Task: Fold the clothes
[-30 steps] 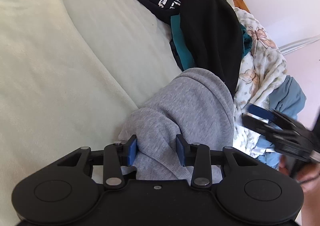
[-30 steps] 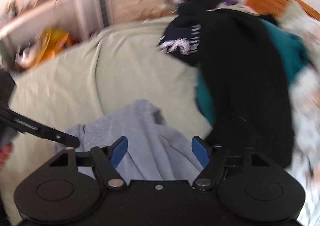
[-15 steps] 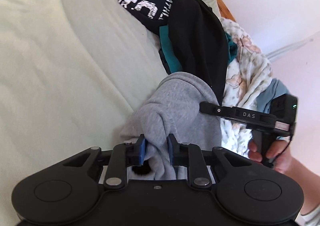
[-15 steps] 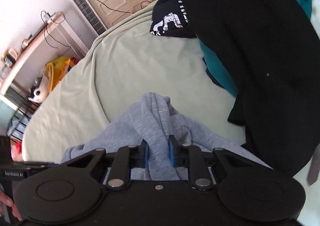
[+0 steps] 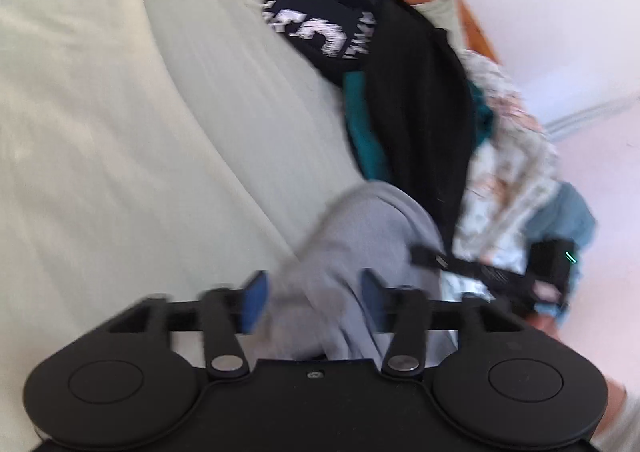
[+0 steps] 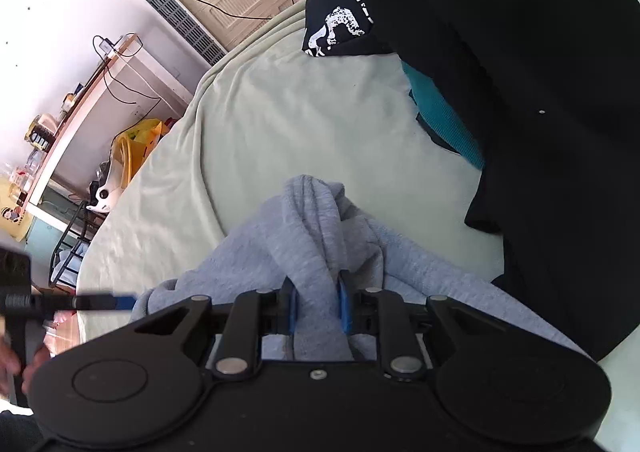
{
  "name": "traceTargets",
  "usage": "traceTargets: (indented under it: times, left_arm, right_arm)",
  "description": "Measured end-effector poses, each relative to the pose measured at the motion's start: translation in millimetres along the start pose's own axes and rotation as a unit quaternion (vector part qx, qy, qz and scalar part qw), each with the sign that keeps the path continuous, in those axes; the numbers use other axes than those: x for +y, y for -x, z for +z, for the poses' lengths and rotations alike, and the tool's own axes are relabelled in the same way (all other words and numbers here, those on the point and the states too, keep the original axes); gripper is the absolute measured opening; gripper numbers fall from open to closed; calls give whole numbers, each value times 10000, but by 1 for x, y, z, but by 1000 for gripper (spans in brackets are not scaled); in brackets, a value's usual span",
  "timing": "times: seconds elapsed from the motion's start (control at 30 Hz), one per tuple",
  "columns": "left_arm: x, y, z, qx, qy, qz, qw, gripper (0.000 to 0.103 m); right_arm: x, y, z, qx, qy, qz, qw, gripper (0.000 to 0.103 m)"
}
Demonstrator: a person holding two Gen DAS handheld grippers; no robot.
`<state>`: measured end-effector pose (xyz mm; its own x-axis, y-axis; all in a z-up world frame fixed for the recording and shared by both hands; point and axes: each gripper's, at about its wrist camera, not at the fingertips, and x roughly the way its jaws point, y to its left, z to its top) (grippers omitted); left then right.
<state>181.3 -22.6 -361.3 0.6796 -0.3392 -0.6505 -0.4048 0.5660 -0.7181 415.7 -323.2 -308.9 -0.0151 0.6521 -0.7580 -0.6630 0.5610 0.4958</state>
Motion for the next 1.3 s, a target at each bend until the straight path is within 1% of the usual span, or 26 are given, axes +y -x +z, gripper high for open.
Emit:
traceTargets:
  times: [0.07,0.1,0.2,0.23,0.27,0.3,0.33,0.37,0.4,0.5,0.57,0.6,0.63,0.7,0.77,0.83,0.87,0.97,1.03,1.07,1.1,1.13,1.2,1.27,1.3]
  left_arm:
    - [2,-11,6,78,227,7,9997,64]
    - [3,-20,8,219,411,-54,9989,64]
    - [4,-37,5,603,699,10,9957,64]
    - [4,-43,4,749,828,-3,9937,62]
    - [4,-44,3,766,962,-100,9924,61]
    - [2,-45,2,783,960,-146,9922,44]
    - [1,-45,0,801,950,-189,9921,38]
    - [-3,-43,-3,729,801,-160,9940,36]
    - [-6,-38,-10,633,600,-103,9961,32]
    - [5,-23,-26,426,951,-198,9944,27]
    - [10,-14,-37,273,1176,-264,9923,24]
    - [13,-9,-43,196,1288,-297,9910,20]
    - [16,-4,-49,119,1400,-329,9895,13]
    - [22,1,-58,87,1593,-395,9864,10]
    - [27,5,-65,85,1759,-413,9835,9]
    - [25,4,-64,72,1594,-346,9866,10]
    - [27,5,-62,74,1660,-393,9853,10]
    - [27,10,-69,103,1761,-498,9831,10]
    - [30,12,-72,114,1817,-528,9819,10]
    - [34,14,-72,134,1866,-521,9810,7]
    - [36,18,-72,216,1849,-433,9816,0]
    - [37,19,-72,269,1809,-367,9825,1]
    - [43,31,-70,415,1648,-24,9854,0]
    - [33,42,-52,276,1018,98,9944,0]
    - [28,47,-42,202,694,155,9973,1]
  right_arm:
    - [2,0,1,18,25,-25,10000,19]
    - [3,1,1,24,41,-41,10000,19]
    - [7,1,2,70,94,-96,9999,19]
    - [9,1,2,86,120,-118,9998,19]
    - [10,1,3,96,151,-148,9997,19]
    - [13,2,3,88,200,-209,9995,19]
    - [15,3,3,80,249,-269,9993,19]
    - [16,4,3,72,291,-327,9990,19]
    - [18,4,2,65,304,-369,9988,19]
    - [21,6,-1,10,409,-419,9983,18]
    - [19,7,-7,-69,358,-392,9986,18]
    - [19,8,-8,-91,363,-399,9985,17]
    - [17,7,-10,-124,338,-424,9985,17]
    - [9,7,-10,-150,168,-424,9988,16]
    - [7,5,-9,-85,160,-306,9994,17]
    - [14,2,-7,-35,334,-339,9989,17]
    - [16,1,-7,-5,393,-382,9985,17]
    - [7,3,-6,-34,148,-291,9995,17]
    - [9,3,-9,-55,172,-291,9994,17]
    - [10,4,-10,-53,206,-288,9994,17]
    - [8,4,-10,-42,160,-283,9995,17]
    - [6,5,-9,-42,119,-292,9995,17]
    - [4,5,-8,-73,85,-345,9993,18]
    - [6,4,-6,-21,66,-368,9993,20]
    - [8,3,-6,-11,92,-412,9991,30]
